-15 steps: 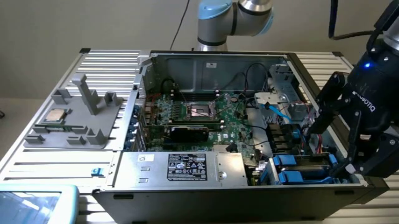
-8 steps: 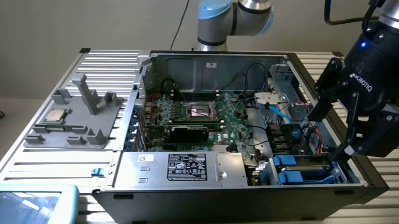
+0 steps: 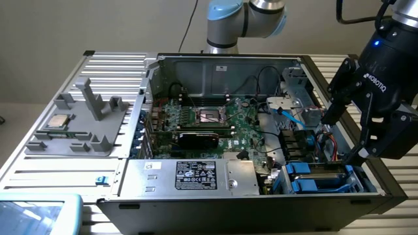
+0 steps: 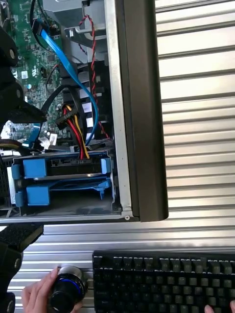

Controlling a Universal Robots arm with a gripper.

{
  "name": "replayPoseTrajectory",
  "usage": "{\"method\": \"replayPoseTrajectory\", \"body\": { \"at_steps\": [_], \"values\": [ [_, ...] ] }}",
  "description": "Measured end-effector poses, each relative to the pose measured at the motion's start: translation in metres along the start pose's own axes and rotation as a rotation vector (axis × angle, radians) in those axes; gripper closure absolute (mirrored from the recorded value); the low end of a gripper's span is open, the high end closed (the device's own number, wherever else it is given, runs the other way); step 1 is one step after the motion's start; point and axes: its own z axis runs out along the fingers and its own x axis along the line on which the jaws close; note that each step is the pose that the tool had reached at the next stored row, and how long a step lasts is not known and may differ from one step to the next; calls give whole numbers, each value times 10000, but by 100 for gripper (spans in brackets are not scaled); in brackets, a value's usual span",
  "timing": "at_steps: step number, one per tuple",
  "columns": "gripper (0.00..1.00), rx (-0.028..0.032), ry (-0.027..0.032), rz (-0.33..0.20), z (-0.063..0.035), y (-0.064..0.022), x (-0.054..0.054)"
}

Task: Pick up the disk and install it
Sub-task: 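Insert the first disk wire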

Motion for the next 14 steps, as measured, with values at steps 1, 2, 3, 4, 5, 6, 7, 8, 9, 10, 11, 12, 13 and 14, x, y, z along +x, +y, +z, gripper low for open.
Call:
{"method": "replayPoseTrajectory", "body": {
  "at_steps": [1, 2, 3, 4, 5, 6, 7, 8, 9, 10, 11, 12, 13, 14],
  "values": [
    [11, 0, 1, 0, 0, 0, 0],
    [11, 0, 0, 0, 0, 0, 0],
    [11, 0, 1, 0, 0, 0, 0],
    [11, 0, 0, 0, 0, 0, 0],
    [11, 0, 1, 0, 0, 0, 0],
    [11, 0, 0, 0, 0, 0, 0],
    [11, 0, 0, 0, 0, 0, 0],
    [11, 0, 0, 0, 0, 0, 0],
    [11, 0, 0, 0, 0, 0, 0],
    [11, 0, 0, 0, 0, 0, 0],
    [11, 0, 0, 0, 0, 0, 0],
    [11, 0, 0, 0, 0, 0, 0],
    [11, 0, 0, 0, 0, 0, 0],
    [11, 0, 0, 0, 0, 0, 0]
  ]
}}
